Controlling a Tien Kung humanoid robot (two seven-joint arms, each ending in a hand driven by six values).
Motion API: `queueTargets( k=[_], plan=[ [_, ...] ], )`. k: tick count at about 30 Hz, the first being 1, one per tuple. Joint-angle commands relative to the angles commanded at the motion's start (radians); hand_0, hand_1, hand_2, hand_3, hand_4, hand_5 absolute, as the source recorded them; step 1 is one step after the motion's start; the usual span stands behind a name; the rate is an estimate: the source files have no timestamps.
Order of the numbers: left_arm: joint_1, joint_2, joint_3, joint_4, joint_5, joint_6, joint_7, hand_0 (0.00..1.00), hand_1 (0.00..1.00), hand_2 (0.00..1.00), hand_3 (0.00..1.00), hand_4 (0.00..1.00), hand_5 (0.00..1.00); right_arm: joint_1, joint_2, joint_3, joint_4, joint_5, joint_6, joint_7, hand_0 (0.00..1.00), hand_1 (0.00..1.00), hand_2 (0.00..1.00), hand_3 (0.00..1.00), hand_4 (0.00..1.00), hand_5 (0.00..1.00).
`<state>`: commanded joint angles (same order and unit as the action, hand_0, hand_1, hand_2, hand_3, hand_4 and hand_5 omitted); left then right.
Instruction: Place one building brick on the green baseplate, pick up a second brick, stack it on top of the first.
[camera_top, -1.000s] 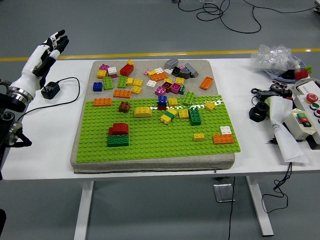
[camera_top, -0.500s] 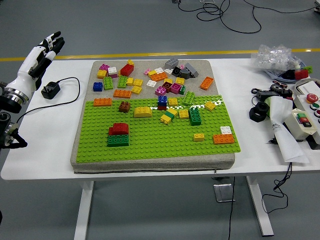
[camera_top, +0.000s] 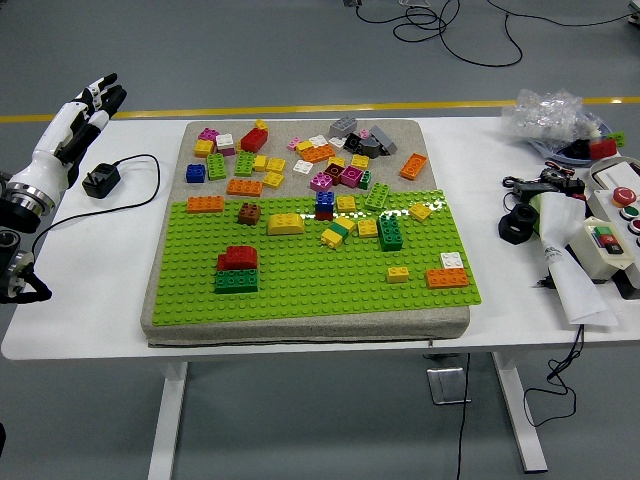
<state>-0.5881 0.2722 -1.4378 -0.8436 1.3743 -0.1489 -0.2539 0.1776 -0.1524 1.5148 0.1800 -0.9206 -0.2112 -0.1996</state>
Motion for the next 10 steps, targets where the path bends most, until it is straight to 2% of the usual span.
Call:
queueTargets(
  k=[5, 10],
  plan=[
    [0.001, -0.01, -0.014, -0.003, -0.003, -0.001, 0.002, 0.998, 0.998, 0.989, 0.998, 0.9, 0.914, -0.005, 0.008, 0.04, 0.0, 0.008, -0.011, 0.018, 0.808, 0.766, 0.782, 0.73, 0.916, 0.618],
    [0.003, -0.004, -0.011, -0.004, -0.005, -0.002, 0.003, 0.998, 0.998, 0.989, 0.998, 0.899, 0.917, -0.03, 0.01, 0.054, 0.0, 0.01, -0.001, 0.009, 0.807, 0.766, 0.782, 0.732, 0.918, 0.618]
  ],
)
